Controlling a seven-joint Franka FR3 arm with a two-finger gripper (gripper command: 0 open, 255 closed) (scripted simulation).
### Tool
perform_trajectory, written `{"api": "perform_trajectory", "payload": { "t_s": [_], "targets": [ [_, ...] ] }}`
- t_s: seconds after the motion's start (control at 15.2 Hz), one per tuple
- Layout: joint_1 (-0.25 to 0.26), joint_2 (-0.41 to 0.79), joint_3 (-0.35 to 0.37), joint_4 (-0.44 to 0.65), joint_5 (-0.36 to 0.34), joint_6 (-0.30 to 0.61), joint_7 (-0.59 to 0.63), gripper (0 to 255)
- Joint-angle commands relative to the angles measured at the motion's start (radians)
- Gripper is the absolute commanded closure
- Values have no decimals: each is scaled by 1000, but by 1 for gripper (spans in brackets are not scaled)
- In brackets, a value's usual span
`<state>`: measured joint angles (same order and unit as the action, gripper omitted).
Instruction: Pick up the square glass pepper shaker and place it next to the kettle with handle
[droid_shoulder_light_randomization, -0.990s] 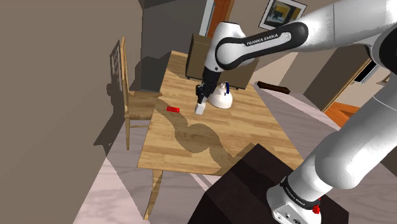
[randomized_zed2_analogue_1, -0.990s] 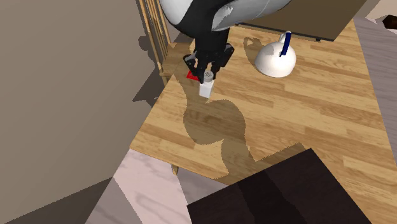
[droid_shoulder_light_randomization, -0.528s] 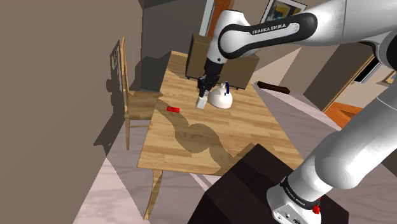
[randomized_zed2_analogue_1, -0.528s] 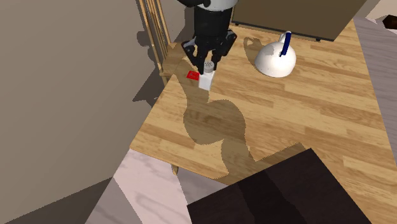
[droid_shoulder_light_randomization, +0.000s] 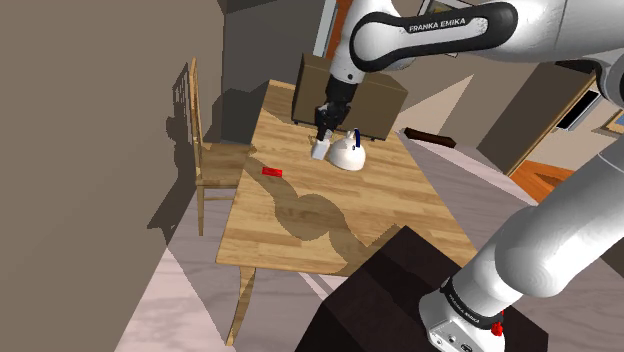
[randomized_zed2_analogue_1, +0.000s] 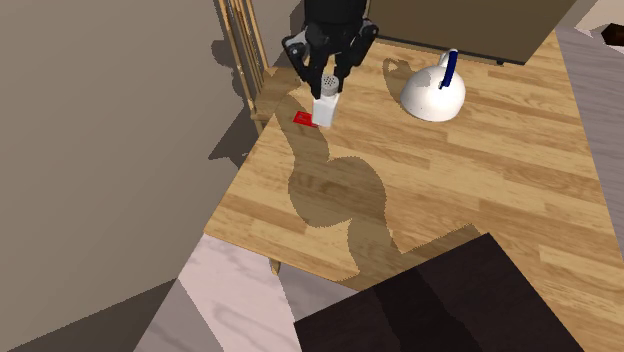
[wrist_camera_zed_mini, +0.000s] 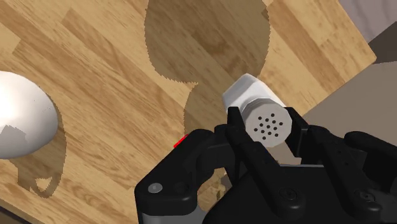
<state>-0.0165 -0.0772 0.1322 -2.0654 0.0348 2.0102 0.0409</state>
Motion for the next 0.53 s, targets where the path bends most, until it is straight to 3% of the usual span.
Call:
{"api": "perform_trajectory", "payload": {
  "t_s": [0.0, 0.46],
  "targets": [
    [-12, 0, -14, 11, -1, -13, -26, 255],
    [-91, 35, -104, 52, -6, -23, -192, 255]
  ]
}}
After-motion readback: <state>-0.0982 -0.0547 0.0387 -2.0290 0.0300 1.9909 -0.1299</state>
